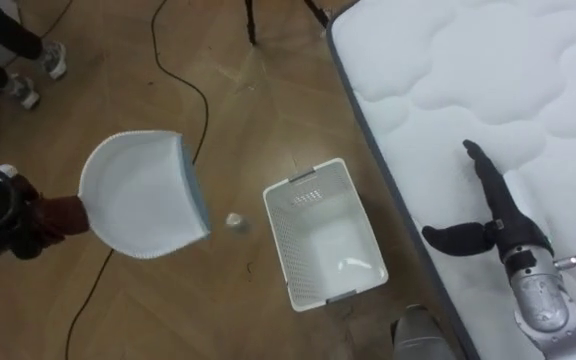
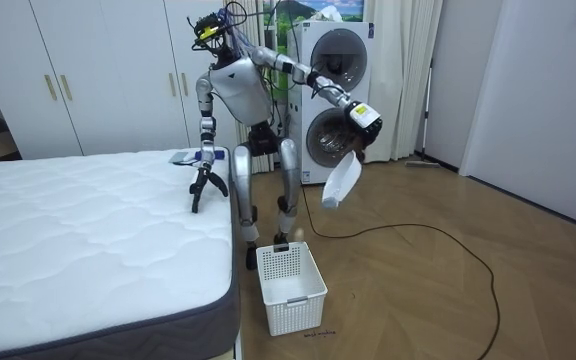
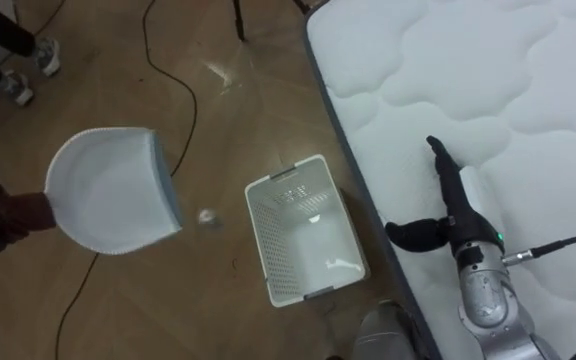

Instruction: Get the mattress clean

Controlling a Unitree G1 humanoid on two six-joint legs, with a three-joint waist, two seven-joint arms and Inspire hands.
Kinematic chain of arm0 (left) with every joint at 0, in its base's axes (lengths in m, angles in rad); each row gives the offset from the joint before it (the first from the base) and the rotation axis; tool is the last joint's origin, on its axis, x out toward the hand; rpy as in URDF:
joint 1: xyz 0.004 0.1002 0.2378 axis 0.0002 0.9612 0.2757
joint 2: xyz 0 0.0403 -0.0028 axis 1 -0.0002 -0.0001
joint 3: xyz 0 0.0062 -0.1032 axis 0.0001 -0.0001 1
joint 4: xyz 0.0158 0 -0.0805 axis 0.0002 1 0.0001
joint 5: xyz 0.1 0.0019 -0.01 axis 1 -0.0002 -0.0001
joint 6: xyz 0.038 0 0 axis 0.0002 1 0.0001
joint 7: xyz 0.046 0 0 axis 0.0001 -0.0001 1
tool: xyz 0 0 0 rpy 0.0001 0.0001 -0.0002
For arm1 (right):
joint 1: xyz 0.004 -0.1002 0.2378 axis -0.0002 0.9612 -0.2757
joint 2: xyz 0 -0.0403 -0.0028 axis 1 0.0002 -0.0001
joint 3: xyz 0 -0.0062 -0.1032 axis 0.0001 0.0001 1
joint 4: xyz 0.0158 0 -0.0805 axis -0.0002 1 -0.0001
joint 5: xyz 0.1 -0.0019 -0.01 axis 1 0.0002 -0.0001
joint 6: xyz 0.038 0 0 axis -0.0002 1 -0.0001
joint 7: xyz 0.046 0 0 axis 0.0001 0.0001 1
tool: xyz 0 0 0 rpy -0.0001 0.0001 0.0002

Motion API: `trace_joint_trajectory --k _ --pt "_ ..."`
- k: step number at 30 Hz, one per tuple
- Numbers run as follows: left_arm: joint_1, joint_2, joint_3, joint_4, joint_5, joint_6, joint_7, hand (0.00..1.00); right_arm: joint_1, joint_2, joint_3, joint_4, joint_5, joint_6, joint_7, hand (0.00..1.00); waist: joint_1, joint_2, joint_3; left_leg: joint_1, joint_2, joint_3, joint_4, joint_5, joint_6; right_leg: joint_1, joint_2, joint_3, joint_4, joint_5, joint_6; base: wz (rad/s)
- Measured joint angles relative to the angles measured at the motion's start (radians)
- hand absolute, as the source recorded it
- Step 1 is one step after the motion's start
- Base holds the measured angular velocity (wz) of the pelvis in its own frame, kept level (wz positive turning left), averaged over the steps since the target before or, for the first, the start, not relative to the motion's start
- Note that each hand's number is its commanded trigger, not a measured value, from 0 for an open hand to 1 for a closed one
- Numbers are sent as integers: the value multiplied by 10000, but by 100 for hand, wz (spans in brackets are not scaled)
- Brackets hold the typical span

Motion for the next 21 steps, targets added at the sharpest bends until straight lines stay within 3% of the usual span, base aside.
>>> trace_joint_trajectory --k 7,10,16,21 --pt "-42 1 0 -74 -27 79 704 100 183 -66 6 -37 42 -46 -59 0 13 48 27 3 18 7 47 -2 1 38 69 87 -14 -16 39 0" --pt "-132 5 4 -226 364 60 977 100 221 -121 -6 -81 44 -144 -146 0 13 157 98 -1 18 14 66 -4 4 43 65 83 -11 -16 46 1" --pt "-589 51 -9 -709 1060 51 1401 100 229 -254 -14 -64 39 -301 -240 0 -24 303 168 26 26 168 24 -6 10 50 -35 -13 33 -23 53 4" --pt "-1005 66 -174 -926 1101 45 1850 100 191 -321 -8 -96 40 -304 -20 0 -126 303 195 227 -3 385 -136 -16 28 119 -96 50 43 -33 58 -6"
